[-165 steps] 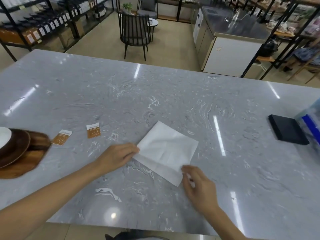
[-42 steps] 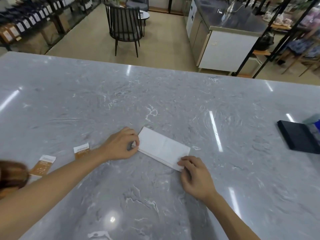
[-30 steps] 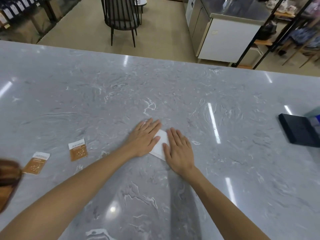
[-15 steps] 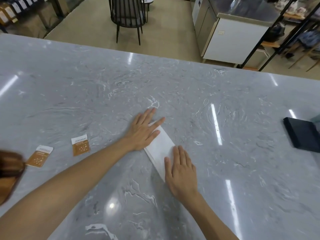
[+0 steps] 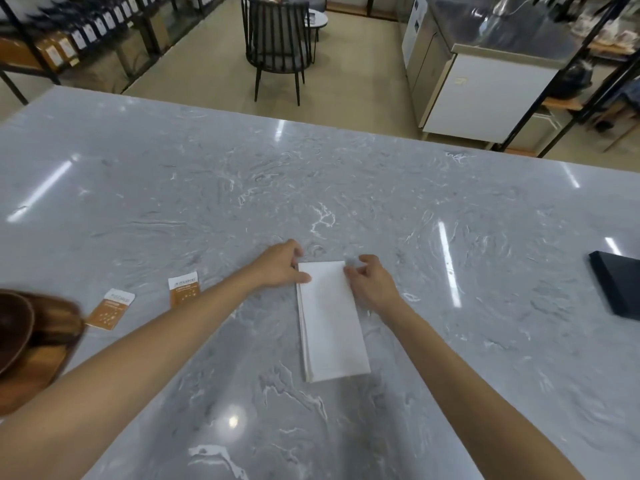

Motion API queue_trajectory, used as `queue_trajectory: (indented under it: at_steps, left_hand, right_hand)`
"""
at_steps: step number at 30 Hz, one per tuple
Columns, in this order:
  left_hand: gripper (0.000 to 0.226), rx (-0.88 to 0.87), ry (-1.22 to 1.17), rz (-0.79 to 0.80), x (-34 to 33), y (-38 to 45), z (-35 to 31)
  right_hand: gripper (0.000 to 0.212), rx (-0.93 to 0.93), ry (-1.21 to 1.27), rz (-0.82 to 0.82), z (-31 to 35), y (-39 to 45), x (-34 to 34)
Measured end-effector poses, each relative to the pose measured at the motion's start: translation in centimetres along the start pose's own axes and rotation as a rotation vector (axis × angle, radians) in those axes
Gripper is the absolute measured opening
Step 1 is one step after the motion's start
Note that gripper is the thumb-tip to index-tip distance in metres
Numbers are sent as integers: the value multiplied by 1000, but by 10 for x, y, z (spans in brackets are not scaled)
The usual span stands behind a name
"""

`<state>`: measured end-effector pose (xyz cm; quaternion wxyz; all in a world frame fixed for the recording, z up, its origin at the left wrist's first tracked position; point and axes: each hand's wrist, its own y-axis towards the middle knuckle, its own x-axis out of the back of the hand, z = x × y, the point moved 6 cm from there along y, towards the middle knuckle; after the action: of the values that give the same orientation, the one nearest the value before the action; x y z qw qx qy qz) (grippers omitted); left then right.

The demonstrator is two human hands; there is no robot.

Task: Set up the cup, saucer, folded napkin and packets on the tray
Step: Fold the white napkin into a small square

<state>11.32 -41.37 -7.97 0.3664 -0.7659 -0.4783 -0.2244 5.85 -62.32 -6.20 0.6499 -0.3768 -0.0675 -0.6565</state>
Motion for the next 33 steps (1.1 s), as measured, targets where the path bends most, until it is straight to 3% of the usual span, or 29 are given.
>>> queue_trajectory:
  at_steps: [3, 9, 13, 18, 25, 33]
  left_hand:
    - [58, 56, -9, 57, 2, 5, -5]
    - [31, 69, -10, 157, 6, 5, -12]
    - [23, 8, 22, 164, 10, 2, -18]
    - [25, -123, -64, 106, 24, -10, -33]
    - [21, -357, -90, -117, 45, -65, -58]
    - [16, -645, 77, -263, -6, -144, -58]
  right_hand:
    - [64, -34, 14, 122, 15, 34, -3]
    - [58, -33, -265, 371, 42, 51, -9]
    - [41, 126, -522, 389, 59, 52, -14]
    - [67, 253, -562, 442, 74, 47, -5]
    - [19, 549, -531, 248, 92, -3, 24]
    - [25, 785, -555, -82, 26, -102, 29]
